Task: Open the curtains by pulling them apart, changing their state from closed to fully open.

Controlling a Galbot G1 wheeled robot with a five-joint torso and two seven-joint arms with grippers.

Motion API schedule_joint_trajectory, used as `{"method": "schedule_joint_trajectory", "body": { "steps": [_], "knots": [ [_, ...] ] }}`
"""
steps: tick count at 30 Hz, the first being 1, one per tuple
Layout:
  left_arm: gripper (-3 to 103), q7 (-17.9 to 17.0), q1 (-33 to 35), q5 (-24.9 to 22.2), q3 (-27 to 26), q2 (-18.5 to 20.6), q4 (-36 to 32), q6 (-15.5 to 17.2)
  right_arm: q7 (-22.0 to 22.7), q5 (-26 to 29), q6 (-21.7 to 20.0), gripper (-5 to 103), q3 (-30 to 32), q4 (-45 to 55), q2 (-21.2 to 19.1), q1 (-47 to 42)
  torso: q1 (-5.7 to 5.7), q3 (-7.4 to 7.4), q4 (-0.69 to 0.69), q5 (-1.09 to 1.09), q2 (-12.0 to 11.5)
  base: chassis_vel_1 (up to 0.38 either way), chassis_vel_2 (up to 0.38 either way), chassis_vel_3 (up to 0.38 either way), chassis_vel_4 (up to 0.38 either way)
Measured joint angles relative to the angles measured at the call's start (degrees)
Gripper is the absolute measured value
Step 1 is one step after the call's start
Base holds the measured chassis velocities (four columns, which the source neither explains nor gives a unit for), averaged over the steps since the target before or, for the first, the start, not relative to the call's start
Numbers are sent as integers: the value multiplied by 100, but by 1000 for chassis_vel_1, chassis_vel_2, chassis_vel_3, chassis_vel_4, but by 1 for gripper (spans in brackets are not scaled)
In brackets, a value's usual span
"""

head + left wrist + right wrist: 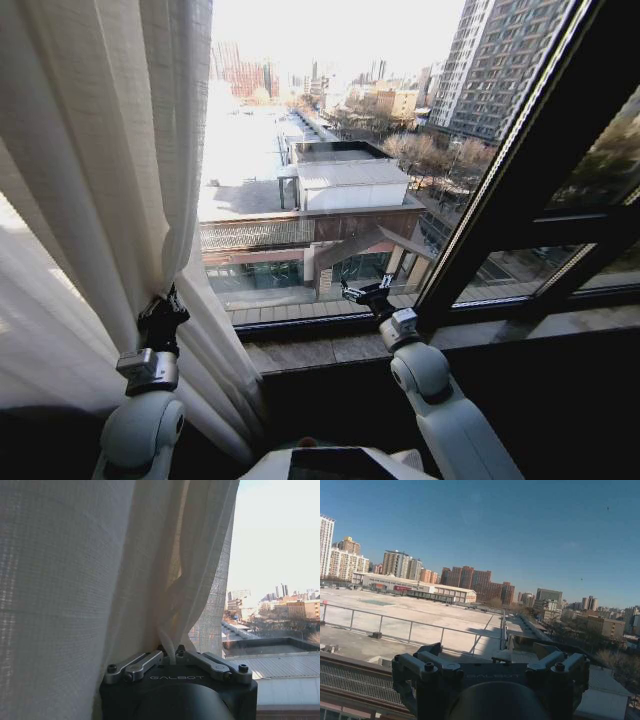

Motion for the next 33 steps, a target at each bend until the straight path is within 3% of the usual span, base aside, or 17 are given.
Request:
{"method": "schedule_joint_trajectory", "body": {
  "steps": [33],
  "knots": [
    [0,-5,29,17,-7,-39,-1,-40,28,31,-46,100,-46,59,-48,-17,0,0,-2,3,0,2,1,-1,-2]
  ]
}}
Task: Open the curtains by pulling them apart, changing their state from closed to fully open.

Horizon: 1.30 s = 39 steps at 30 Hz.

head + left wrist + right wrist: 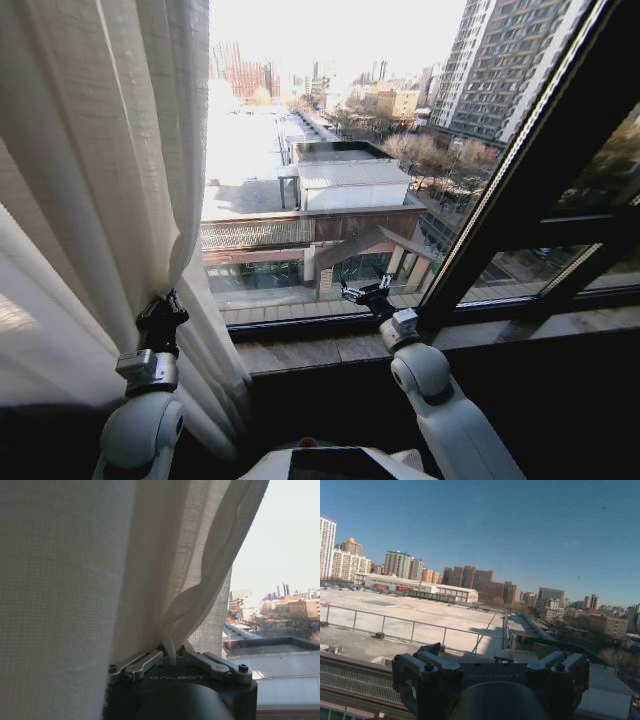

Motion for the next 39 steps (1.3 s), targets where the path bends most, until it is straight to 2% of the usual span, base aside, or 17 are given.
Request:
{"method": "schedule_joint_trajectory", "body": {
  "steps": [28,32,39],
  "knots": [
    [0,-36,-27,81,70,-74,-58,16,4,79,40,100,99,-25,-16,-12,-2,-1,0,0,1,34,-34,-37,34],
    [0,-358,-215,-169,-129,-163,-160,209,6,96,44,100,90,-40,-30,-2,-1,0,0,0,0,0,0,0,0],
    [0,-624,-330,-519,-594,-143,-251,372,6,114,46,100,92,-41,-86,0,0,0,0,0,0,0,0,0,0]
  ]
}}
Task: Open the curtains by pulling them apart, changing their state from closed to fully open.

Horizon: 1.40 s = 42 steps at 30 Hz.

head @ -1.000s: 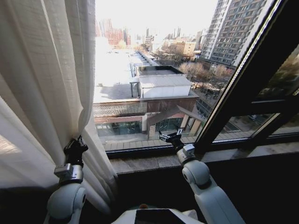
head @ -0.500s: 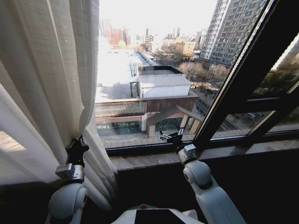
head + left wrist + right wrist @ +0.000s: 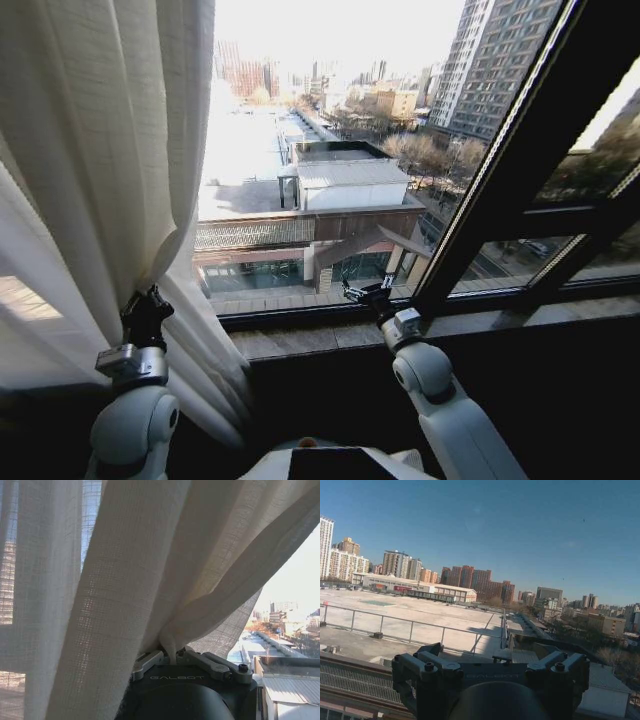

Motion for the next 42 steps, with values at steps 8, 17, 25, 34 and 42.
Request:
{"method": "schedule_joint_trajectory", "body": {
  "steps": [8,17,25,34,42],
  "knots": [
    [0,-624,-88,-811,-1111,-26,-16,256,-13,35,3,100,-48,-56,-77,42,0,0,0,0,0,0,0,0,0],
    [0,-966,-163,-1339,-2044,145,356,343,-28,173,4,100,-211,-190,-148,191,-1,0,0,-1,0,0,0,0,0],
    [0,-1472,-192,-2034,-3168,461,907,396,-30,321,-6,100,-467,-377,-241,412,0,0,1,-1,1,0,0,0,0],
    [0,-2113,-226,-2146,-3554,546,1233,406,-33,324,-9,100,-576,-411,-178,450,0,0,1,-1,0,0,0,0,0],
    [8,-2050,-222,-2106,-3233,540,991,579,-34,300,-9,100,-569,-372,-90,342,0,0,-1,0,0,0,0,0,0]
  ]
}}
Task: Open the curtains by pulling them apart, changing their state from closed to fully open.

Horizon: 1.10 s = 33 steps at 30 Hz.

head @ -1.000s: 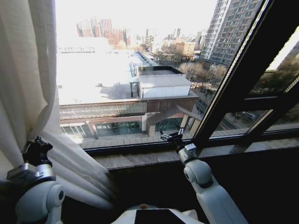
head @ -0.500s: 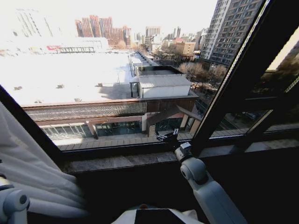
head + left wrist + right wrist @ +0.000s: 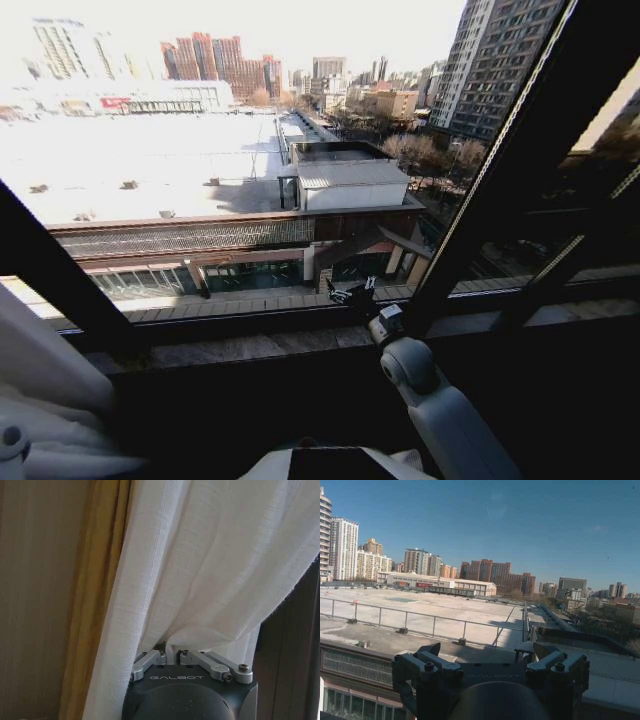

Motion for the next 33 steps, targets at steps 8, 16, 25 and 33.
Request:
{"method": "schedule_joint_trajectory", "body": {
  "steps": [8,16,25,33],
  "knots": [
    [36,-301,45,40,322,-98,-200,91,3,-19,-28,100,-98,6,40,48,0,0,1,1,0,0,0,0,0],
    [64,-340,60,160,800,-114,-353,133,30,-43,-110,100,-129,11,139,55,0,0,2,0,0,0,0,0,0],
    [98,600,314,920,2054,-366,-838,401,108,-228,-137,100,-169,-55,321,116,0,0,1,1,0,0,0,0,0],
    [100,2891,654,1047,1764,-82,-915,295,218,-222,-190,100,-286,-200,354,264,0,0,2,1,0,0,0,0,0]
  ]
}}
